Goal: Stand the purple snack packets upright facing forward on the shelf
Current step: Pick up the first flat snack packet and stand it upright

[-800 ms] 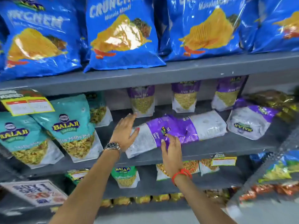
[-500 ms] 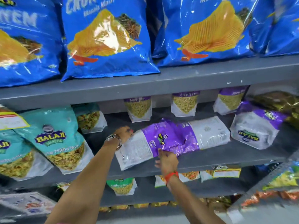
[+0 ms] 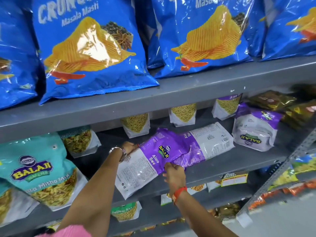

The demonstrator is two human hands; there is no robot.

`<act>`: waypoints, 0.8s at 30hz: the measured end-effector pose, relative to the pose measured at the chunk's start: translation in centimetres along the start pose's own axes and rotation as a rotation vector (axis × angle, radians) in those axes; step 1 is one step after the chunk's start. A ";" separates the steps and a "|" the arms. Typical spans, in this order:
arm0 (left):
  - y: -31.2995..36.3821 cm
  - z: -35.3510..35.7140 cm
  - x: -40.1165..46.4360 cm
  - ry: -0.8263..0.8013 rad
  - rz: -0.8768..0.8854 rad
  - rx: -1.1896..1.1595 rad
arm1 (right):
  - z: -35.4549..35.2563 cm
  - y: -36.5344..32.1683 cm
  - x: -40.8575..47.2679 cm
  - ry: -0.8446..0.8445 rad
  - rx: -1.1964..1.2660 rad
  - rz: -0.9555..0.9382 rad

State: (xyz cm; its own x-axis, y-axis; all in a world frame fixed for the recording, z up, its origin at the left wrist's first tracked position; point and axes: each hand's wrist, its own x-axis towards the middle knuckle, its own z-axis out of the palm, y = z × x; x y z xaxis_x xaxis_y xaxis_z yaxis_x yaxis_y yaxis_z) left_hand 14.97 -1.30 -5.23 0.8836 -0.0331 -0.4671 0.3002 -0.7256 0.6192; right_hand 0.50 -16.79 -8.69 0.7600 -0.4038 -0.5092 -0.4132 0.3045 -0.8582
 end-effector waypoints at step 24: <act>-6.8 -4.4 -8.4 0.276 0.164 -1.069 | 8.9 -7.9 0.5 -0.137 0.284 -0.436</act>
State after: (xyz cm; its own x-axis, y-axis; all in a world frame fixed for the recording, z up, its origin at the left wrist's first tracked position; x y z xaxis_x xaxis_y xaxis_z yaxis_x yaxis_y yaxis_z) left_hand 7.07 6.89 -2.74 0.9505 0.1763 -0.2557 0.2099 0.2424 0.9472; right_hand 8.55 -11.72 -1.60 0.8970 -0.4346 -0.0806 0.0925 0.3630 -0.9272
